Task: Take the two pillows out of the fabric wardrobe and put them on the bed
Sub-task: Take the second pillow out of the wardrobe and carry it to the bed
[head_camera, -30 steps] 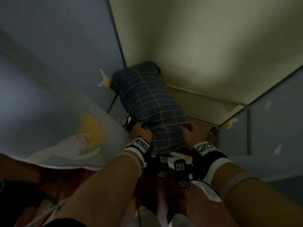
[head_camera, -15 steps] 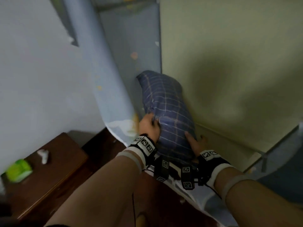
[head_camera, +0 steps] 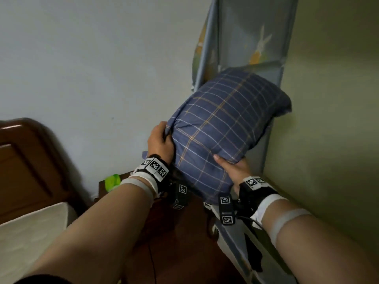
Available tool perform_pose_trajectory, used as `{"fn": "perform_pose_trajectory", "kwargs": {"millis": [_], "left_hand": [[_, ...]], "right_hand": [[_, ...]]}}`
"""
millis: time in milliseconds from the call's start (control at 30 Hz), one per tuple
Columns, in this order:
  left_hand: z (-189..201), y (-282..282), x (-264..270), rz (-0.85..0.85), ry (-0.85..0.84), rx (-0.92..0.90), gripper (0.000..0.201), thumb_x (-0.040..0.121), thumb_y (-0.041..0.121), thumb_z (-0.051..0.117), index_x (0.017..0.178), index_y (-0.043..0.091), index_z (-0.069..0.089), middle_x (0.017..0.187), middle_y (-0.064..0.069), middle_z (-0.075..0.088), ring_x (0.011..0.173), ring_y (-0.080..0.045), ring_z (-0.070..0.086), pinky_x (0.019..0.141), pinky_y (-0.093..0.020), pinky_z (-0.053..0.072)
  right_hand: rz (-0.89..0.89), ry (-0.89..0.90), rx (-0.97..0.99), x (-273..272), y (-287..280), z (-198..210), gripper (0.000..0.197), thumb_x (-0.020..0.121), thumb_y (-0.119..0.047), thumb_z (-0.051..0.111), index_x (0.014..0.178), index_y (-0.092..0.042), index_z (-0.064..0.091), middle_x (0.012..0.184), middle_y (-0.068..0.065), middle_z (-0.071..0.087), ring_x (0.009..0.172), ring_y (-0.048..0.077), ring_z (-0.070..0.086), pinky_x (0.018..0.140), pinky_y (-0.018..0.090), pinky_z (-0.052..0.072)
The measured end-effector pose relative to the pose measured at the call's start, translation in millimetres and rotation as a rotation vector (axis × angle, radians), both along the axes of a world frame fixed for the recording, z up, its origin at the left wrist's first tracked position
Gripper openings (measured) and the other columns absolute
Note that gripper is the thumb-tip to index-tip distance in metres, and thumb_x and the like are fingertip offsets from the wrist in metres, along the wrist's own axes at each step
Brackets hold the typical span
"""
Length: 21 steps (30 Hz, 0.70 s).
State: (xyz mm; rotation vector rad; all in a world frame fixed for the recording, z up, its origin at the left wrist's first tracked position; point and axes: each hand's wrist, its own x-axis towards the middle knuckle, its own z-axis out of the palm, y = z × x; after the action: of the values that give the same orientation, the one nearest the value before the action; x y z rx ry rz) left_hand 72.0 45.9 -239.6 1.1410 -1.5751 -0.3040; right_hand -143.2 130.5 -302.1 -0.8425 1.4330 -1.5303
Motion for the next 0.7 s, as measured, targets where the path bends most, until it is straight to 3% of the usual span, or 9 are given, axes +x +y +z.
{"fn": "perform_pose_trajectory", "kwargs": {"millis": [133, 233, 300, 433, 567, 700], "left_hand": [[-10, -5, 64, 0.141, 0.038, 0.005, 0.017, 0.092, 0.015, 0.048, 0.102, 0.012, 0.063, 0.1, -0.015, 0.064, 0.094, -0.029, 0.059, 0.083, -0.03, 0.042], [-27, -13, 111, 0.261, 0.093, 0.043, 0.018, 0.092, 0.01, 0.047, 0.103, 0.008, 0.062, 0.102, -0.02, 0.06, 0.095, -0.032, 0.057, 0.08, -0.028, 0.037], [-43, -22, 144, 0.365, 0.112, 0.089, 0.019, 0.092, 0.01, 0.048, 0.104, 0.006, 0.062, 0.103, -0.026, 0.056, 0.095, -0.038, 0.055, 0.082, -0.035, 0.04], [-80, -35, 215, 0.534, 0.193, 0.222, 0.022, 0.091, 0.012, 0.048, 0.109, 0.008, 0.06, 0.106, -0.032, 0.056, 0.098, -0.045, 0.058, 0.087, -0.046, 0.047], [-117, -39, 290, 0.537, 0.334, 0.399, 0.041, 0.096, 0.017, 0.043, 0.136, 0.022, 0.045, 0.13, -0.018, 0.062, 0.119, -0.038, 0.058, 0.101, -0.04, 0.043], [-137, -46, 362, 0.57, 0.373, 0.418, 0.046, 0.098, 0.011, 0.039, 0.144, 0.018, 0.039, 0.141, -0.015, 0.054, 0.128, -0.036, 0.051, 0.102, -0.029, 0.034]], "right_hand": [[0.117, 0.095, -0.103, 72, -12, 0, 0.09, 0.049, -0.046, 0.093, 0.128, -0.029, 0.055, 0.123, -0.005, 0.069, 0.112, 0.019, 0.067, 0.1, 0.05, 0.051], [0.207, 0.238, -0.146, 115, -28, 2, 0.074, 0.066, -0.026, 0.088, 0.128, -0.025, 0.049, 0.128, -0.007, 0.061, 0.118, 0.015, 0.06, 0.106, 0.036, 0.044], [0.273, 0.317, -0.159, 141, -43, 2, 0.077, 0.07, -0.019, 0.086, 0.134, -0.019, 0.043, 0.132, -0.003, 0.057, 0.119, 0.013, 0.055, 0.104, 0.028, 0.039], [0.386, 0.461, -0.191, 199, -78, 6, 0.086, 0.072, -0.022, 0.085, 0.144, -0.017, 0.037, 0.135, -0.007, 0.051, 0.124, 0.011, 0.049, 0.104, 0.022, 0.032], [0.591, 0.61, -0.254, 269, -125, 15, 0.075, 0.082, -0.018, 0.076, 0.145, -0.022, 0.035, 0.124, -0.016, 0.046, 0.117, 0.004, 0.045, 0.099, 0.02, 0.03], [0.757, 0.688, -0.242, 352, -179, 12, 0.063, 0.09, -0.014, 0.066, 0.145, -0.018, 0.036, 0.129, -0.009, 0.049, 0.119, 0.008, 0.044, 0.099, 0.021, 0.028]]}}
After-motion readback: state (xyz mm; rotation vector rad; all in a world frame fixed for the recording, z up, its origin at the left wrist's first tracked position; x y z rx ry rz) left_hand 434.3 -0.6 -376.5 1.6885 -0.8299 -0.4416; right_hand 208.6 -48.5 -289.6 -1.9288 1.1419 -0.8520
